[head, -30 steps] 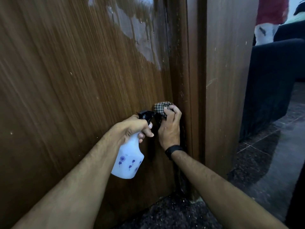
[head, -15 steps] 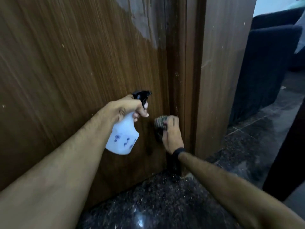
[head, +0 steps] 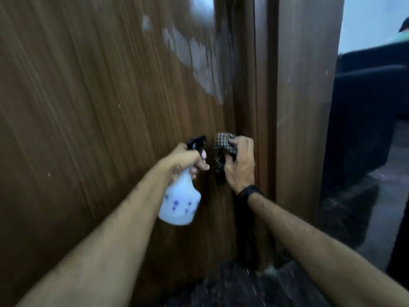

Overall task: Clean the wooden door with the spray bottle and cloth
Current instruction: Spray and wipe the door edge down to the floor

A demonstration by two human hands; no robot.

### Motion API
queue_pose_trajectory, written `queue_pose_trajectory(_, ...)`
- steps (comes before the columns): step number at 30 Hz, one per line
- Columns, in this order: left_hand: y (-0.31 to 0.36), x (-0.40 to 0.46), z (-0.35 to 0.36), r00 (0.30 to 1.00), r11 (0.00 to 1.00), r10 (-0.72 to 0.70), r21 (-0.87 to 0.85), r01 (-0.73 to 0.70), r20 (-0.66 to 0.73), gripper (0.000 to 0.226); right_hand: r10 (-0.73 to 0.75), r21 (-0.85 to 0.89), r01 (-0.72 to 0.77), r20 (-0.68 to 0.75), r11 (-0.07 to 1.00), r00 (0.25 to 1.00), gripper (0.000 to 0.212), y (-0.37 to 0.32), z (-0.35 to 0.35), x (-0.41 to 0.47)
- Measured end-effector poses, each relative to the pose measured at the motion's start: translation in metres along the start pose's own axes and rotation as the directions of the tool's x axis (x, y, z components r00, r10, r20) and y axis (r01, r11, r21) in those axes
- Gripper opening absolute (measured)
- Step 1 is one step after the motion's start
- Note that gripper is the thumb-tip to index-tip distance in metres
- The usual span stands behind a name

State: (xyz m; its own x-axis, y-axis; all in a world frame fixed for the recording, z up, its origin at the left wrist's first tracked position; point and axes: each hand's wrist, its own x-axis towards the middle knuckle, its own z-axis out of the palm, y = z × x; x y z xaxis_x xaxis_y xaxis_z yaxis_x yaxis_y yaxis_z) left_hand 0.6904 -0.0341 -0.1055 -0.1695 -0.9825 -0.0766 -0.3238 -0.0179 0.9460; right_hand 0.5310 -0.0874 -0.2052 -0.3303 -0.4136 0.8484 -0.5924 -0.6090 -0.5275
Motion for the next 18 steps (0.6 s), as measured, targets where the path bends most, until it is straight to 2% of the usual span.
queue_pose_trajectory(7,0.039,-0.003,-0.012,0.955,0.965,0.138,-0.182,-0.19,-0.263,0.025,0.047,0.108,-0.022,-0.238,0.994,0.97,0.031,-0.042,0.017,0.06)
queue_pose_trajectory(12,0.061,-0.004,-0.019,0.93,0.959,0.173,-0.157,-0.234,-0.325,0.022,-0.037,0.116,0.068,-0.248,0.991,0.968,0.033,-0.068,0.023,0.092)
queue_pose_trajectory(18,0.096,-0.012,-0.026,0.9,0.94,0.266,-0.114,-0.322,-0.345,0.023,0.012,0.112,0.022,-0.289,0.993,0.957,0.031,-0.083,0.027,0.114)
